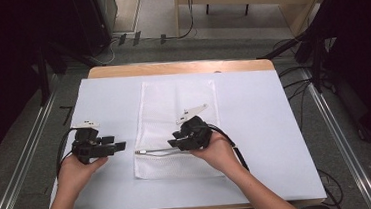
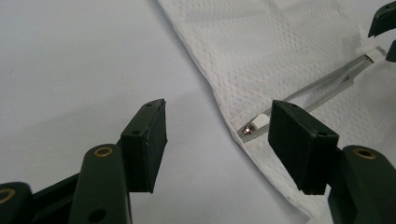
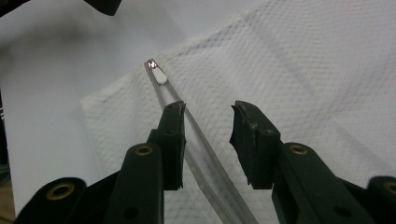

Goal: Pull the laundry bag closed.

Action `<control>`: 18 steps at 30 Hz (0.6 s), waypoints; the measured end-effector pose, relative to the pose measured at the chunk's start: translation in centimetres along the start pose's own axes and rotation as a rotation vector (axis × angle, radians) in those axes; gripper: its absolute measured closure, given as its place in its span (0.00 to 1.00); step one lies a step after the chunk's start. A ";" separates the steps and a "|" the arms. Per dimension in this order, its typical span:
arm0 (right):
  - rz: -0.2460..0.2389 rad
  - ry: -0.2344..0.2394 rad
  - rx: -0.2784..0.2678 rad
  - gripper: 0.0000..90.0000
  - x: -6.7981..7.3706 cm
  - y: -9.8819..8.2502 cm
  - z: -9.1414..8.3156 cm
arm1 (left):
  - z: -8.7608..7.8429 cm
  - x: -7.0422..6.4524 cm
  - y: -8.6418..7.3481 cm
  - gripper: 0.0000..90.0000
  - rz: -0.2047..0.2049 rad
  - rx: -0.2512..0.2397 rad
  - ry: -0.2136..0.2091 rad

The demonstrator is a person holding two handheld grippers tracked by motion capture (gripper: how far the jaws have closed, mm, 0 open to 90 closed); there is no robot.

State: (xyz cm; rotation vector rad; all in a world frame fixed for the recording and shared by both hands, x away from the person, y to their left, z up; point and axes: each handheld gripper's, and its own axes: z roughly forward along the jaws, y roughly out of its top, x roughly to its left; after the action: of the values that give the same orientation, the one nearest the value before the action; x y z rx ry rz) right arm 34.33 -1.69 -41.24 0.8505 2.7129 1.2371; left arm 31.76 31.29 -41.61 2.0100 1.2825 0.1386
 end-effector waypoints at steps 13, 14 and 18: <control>-0.001 0.045 0.008 0.84 1.1 0.8 2.7 | 0.0 0.2 0.0 0.42 -0.006 0.001 0.003; 0.000 0.046 0.014 0.84 1.2 0.9 2.9 | 0.0 0.2 0.0 0.42 -0.006 0.001 0.003; -0.003 0.049 0.016 0.83 1.4 1.0 3.5 | 0.0 0.1 -0.1 0.42 -0.006 -0.002 0.002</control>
State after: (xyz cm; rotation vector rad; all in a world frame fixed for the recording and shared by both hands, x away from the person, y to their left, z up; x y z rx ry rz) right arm 34.48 1.96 -42.66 0.8285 2.7648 1.2535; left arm 31.76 31.42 -41.64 2.0047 1.2888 0.1388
